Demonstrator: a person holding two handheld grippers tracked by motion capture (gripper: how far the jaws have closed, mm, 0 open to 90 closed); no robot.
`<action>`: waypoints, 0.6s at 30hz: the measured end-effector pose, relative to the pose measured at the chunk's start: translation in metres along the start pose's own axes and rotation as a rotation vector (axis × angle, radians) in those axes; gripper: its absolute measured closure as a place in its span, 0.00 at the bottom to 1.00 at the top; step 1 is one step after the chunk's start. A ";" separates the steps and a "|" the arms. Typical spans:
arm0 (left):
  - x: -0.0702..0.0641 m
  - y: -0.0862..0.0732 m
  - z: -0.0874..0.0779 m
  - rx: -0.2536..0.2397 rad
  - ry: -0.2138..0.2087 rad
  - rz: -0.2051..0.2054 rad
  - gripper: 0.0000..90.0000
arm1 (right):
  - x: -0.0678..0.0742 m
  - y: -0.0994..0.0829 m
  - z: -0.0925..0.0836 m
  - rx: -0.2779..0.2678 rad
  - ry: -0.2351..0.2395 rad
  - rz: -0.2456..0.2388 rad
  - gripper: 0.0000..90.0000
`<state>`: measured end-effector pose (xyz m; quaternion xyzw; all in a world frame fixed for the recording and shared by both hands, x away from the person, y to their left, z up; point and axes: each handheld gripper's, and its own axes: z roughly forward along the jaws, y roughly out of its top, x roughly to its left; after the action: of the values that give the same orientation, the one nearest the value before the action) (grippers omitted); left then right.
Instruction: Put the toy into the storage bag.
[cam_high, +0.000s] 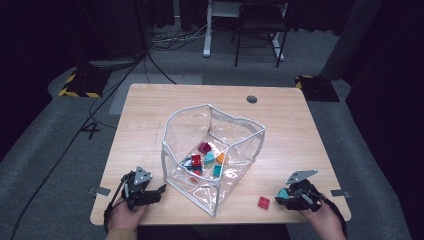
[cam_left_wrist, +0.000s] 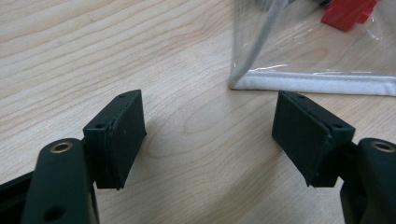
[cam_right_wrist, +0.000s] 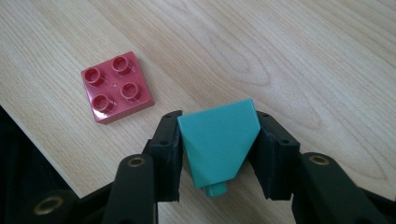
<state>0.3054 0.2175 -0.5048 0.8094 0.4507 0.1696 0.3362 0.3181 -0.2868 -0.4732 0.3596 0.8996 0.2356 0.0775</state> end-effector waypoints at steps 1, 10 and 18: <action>0.000 0.000 0.000 0.000 -0.001 -0.003 0.29 | 0.000 0.000 0.000 0.004 -0.001 0.004 0.64; 0.000 0.000 0.000 0.000 0.000 0.000 0.29 | 0.000 0.005 -0.007 -0.015 0.009 -0.001 0.64; 0.000 0.000 0.000 0.000 0.000 0.000 0.29 | 0.001 0.014 -0.019 -0.036 0.019 -0.007 0.64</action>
<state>0.3054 0.2175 -0.5048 0.8093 0.4508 0.1695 0.3364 0.3204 -0.2845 -0.4493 0.3528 0.8971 0.2548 0.0760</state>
